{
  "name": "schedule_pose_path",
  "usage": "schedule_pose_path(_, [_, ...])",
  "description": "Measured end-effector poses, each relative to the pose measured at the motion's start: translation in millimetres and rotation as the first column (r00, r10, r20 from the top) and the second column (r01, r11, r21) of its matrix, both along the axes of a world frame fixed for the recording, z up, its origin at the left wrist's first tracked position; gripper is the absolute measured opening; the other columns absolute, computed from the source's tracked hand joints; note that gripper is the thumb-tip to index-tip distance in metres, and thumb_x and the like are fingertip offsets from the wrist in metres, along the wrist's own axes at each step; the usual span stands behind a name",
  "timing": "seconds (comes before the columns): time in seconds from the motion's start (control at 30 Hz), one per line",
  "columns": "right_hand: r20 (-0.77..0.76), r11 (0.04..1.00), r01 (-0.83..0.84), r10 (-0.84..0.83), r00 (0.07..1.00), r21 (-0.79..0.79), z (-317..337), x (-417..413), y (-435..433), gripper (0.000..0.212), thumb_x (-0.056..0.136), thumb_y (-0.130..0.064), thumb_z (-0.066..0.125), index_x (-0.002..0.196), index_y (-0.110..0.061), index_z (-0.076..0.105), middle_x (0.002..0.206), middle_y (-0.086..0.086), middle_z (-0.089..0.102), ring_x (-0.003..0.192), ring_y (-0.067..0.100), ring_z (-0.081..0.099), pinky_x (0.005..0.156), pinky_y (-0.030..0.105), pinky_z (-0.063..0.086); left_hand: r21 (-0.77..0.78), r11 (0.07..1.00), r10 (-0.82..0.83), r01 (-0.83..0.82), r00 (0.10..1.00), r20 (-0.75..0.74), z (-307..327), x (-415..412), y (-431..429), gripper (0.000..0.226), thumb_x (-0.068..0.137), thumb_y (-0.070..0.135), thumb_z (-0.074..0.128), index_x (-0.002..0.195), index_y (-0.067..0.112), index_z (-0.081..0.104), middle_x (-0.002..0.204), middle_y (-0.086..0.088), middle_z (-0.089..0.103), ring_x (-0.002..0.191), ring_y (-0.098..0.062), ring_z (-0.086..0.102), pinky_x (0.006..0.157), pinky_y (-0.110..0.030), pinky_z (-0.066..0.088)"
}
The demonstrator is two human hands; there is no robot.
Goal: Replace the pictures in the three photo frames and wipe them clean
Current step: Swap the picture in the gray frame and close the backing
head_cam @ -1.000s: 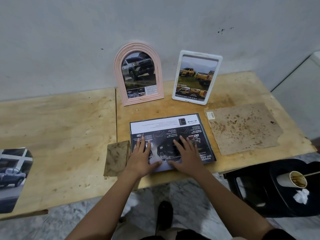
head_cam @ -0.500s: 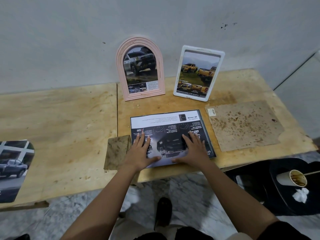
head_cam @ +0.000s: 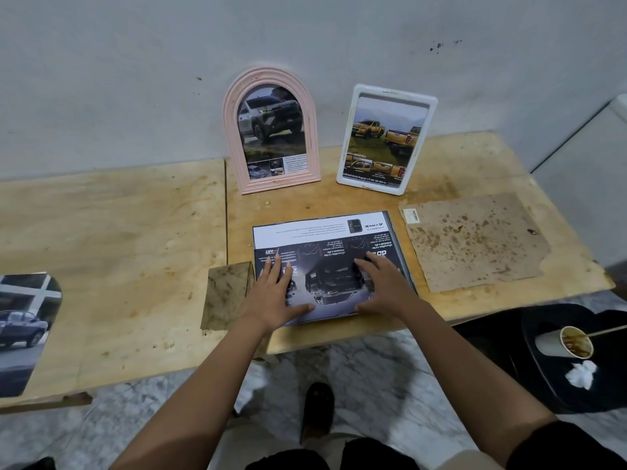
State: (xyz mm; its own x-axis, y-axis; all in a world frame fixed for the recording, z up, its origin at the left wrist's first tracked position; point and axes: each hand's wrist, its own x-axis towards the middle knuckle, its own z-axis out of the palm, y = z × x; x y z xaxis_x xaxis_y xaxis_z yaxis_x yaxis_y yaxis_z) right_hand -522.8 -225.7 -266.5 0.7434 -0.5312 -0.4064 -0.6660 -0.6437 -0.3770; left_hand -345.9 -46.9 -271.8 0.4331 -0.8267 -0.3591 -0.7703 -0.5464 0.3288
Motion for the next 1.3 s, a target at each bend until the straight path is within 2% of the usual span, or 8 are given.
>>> schedule_pose_path(0.2, [-0.016,0.998,-0.062,0.063,0.998,0.022,3.1,-0.3,2.2,0.084,0.077,-0.033,0.073,0.145,-0.031,0.025,0.156,-0.005,0.010,0.145,0.020,0.001,0.114,0.059,0.006,0.031,0.999,0.008,-0.008,1.000,0.012,0.6,-2.6,-1.3,0.107,0.074,0.074,0.051,0.151,0.017,0.002,0.157,-0.004,-0.018,0.144,-0.023,-0.016,0.118,-0.038,0.005])
schedule_pose_path(0.33, [-0.030,0.997,-0.071,0.072,0.997,0.017,7.8,1.3,3.0,0.082,0.077,-0.034,0.072,0.145,-0.030,0.026,0.156,-0.005,0.011,0.145,0.020,0.003,0.113,0.061,0.009,0.039,0.999,0.016,-0.017,0.999,0.041,3.0,-9.6,-6.4,0.111,0.073,0.074,0.052,0.151,0.012,0.003,0.157,-0.010,-0.016,0.144,-0.028,-0.016,0.118,-0.040,0.002])
schedule_pose_path(0.57, [-0.090,0.997,-0.071,0.072,0.993,0.020,12.0,20.2,15.6,0.086,0.071,-0.047,0.074,0.142,-0.030,0.028,0.155,-0.004,0.009,0.145,0.025,-0.002,0.109,0.066,0.009,0.042,0.998,0.034,-0.038,0.997,0.071,3.6,-10.9,-8.9,0.109,0.073,0.076,0.050,0.151,0.014,0.006,0.158,-0.008,-0.012,0.145,-0.025,-0.012,0.118,-0.038,0.003])
schedule_pose_path(0.77, [-0.105,0.992,-0.128,0.124,0.987,-0.024,11.9,28.0,20.3,0.087,0.070,-0.049,0.073,0.142,-0.028,0.029,0.155,-0.004,0.011,0.145,0.028,0.000,0.108,0.067,0.013,0.027,0.997,0.064,-0.067,0.992,0.106,-2.9,-12.3,-12.2,0.108,0.071,0.079,0.048,0.150,0.015,0.011,0.159,-0.009,-0.007,0.146,-0.026,-0.006,0.117,-0.039,0.007])
schedule_pose_path(0.9, [-0.111,0.991,-0.130,0.131,0.985,0.012,13.1,32.8,21.8,0.084,0.072,-0.048,0.071,0.142,-0.028,0.028,0.155,-0.003,0.011,0.144,0.031,0.000,0.106,0.070,0.015,0.042,0.998,0.046,-0.051,0.992,0.115,-7.6,-8.6,-11.5,0.111,0.071,0.083,0.041,0.151,0.014,0.007,0.158,-0.009,-0.008,0.146,-0.026,-0.008,0.118,-0.038,0.004])
schedule_pose_path(1.1, [-0.128,0.986,-0.168,0.166,0.978,-0.003,12.7,27.1,16.0,0.077,0.076,-0.037,0.070,0.141,-0.031,0.028,0.156,-0.007,0.012,0.145,0.024,0.002,0.110,0.061,0.021,0.058,0.998,0.001,-0.007,0.995,0.103,-4.5,-6.3,-6.8,0.112,0.071,0.086,0.030,0.151,0.013,0.003,0.158,-0.009,-0.013,0.145,-0.026,-0.013,0.118,-0.038,0.001])
schedule_pose_path(1.23, [-0.089,0.979,-0.204,0.203,0.975,0.005,6.6,16.6,8.7,0.075,0.078,-0.033,0.070,0.142,-0.031,0.031,0.155,-0.008,0.018,0.145,0.020,0.007,0.111,0.056,0.023,0.048,0.999,-0.011,0.006,0.995,0.100,-4.7,-4.3,-4.2,0.129,0.050,0.093,0.003,0.151,0.013,0.004,0.158,-0.009,-0.013,0.145,-0.026,-0.013,0.117,-0.038,0.000])
schedule_pose_path(1.3, [-0.074,0.977,-0.208,0.210,0.975,0.035,7.6,12.1,4.5,0.074,0.078,-0.027,0.069,0.142,-0.030,0.032,0.154,-0.009,0.019,0.145,0.018,0.009,0.111,0.053,0.025,0.064,0.997,-0.038,0.032,0.995,0.093,-5.4,-0.7,-3.4,0.120,0.060,0.092,0.013,0.151,0.015,0.003,0.158,-0.007,-0.014,0.145,-0.024,-0.014,0.118,-0.037,0.000])
